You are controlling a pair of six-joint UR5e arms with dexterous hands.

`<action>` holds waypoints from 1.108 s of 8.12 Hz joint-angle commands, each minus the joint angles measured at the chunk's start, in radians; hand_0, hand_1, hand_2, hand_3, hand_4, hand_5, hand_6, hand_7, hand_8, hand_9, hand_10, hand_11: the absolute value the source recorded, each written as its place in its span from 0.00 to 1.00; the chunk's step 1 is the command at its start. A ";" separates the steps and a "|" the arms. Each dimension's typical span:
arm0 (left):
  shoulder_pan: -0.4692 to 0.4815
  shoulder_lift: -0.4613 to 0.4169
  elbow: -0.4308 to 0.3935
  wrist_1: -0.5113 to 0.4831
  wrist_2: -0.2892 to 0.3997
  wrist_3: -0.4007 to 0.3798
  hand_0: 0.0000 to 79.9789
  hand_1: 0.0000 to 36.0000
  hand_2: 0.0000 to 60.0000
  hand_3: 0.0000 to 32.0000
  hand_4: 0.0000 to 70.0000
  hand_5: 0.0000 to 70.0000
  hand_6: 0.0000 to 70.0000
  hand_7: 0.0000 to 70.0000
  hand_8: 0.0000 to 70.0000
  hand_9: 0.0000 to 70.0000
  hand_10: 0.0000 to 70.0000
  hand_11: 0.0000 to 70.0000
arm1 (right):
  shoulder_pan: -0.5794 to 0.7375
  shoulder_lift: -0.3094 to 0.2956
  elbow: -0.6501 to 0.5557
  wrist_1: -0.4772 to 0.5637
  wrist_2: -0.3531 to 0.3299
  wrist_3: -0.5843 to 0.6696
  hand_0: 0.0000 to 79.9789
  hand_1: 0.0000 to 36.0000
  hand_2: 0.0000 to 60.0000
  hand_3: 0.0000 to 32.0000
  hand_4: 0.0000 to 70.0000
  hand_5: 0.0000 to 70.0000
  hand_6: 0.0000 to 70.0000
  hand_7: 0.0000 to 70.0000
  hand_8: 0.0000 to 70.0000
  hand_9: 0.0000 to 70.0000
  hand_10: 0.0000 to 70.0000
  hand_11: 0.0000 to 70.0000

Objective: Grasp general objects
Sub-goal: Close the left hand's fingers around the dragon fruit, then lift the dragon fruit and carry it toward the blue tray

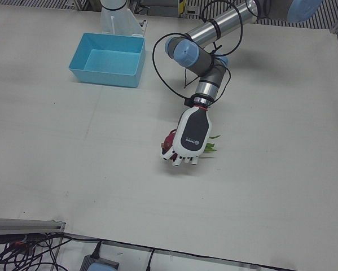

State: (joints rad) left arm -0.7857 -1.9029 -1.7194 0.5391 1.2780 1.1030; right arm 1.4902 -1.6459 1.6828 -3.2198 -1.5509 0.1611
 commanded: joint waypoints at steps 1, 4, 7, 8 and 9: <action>-0.139 -0.155 -0.017 -0.171 0.601 -0.047 1.00 1.00 1.00 0.00 0.94 1.00 1.00 1.00 1.00 1.00 1.00 1.00 | 0.001 0.000 0.000 0.000 0.000 0.000 0.00 0.00 0.00 0.00 0.00 0.00 0.00 0.00 0.00 0.00 0.00 0.00; -0.116 -0.183 -0.225 -0.182 0.770 -0.237 1.00 1.00 1.00 0.00 1.00 1.00 1.00 1.00 1.00 1.00 1.00 1.00 | 0.001 0.000 0.000 0.000 0.000 0.000 0.00 0.00 0.00 0.00 0.00 0.00 0.00 0.00 0.00 0.00 0.00 0.00; 0.153 -0.298 -0.318 -0.059 0.764 -0.253 1.00 1.00 1.00 0.00 1.00 1.00 1.00 1.00 1.00 1.00 1.00 1.00 | -0.001 0.000 0.000 0.000 -0.001 -0.002 0.00 0.00 0.00 0.00 0.00 0.00 0.00 0.00 0.00 0.00 0.00 0.00; 0.214 -0.359 -0.337 -0.001 0.749 -0.250 1.00 1.00 1.00 0.00 1.00 1.00 1.00 1.00 1.00 1.00 1.00 1.00 | 0.001 0.000 0.000 0.000 -0.001 0.000 0.00 0.00 0.00 0.00 0.00 0.00 0.00 0.00 0.00 0.00 0.00 0.00; 0.241 -0.392 -0.342 0.019 0.745 -0.250 1.00 1.00 1.00 0.00 1.00 1.00 1.00 1.00 1.00 1.00 1.00 1.00 | 0.001 0.000 0.000 0.000 -0.001 0.000 0.00 0.00 0.00 0.00 0.00 0.00 0.00 0.00 0.00 0.00 0.00 0.00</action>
State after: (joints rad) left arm -0.6566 -2.2021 -2.0333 0.4825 2.0374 0.8539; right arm 1.4903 -1.6460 1.6828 -3.2198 -1.5522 0.1605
